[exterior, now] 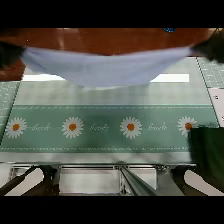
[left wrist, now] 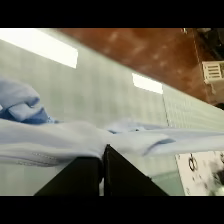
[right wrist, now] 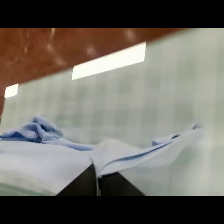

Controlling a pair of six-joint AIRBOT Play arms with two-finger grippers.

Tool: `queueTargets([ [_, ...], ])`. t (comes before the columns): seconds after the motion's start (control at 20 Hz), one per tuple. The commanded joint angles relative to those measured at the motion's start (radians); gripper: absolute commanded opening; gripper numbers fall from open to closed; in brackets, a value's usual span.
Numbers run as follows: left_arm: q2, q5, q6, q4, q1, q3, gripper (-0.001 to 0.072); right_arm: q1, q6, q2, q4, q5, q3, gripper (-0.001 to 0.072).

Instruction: Fold the shirts.

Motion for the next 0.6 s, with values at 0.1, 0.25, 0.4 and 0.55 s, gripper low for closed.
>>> queueTargets([
  [0.1,0.182,0.124,-0.118,0.324,0.001,0.430,0.0025,0.007,0.046,0.177,-0.156,0.009,0.437,0.0019],
  [0.25,0.332,0.111,-0.132,0.452,0.001,0.467,0.0026,0.008,0.075,0.351,-0.321,0.027,0.448,0.0019],
  [0.4,0.488,0.106,-0.154,0.620,0.000,0.467,0.0026,0.008,0.142,0.478,-0.461,0.102,0.448,0.0019],
  [0.55,0.613,0.060,-0.183,0.704,-0.027,0.467,0.0025,0.008,0.167,0.560,-0.529,0.249,0.447,0.0019],
])
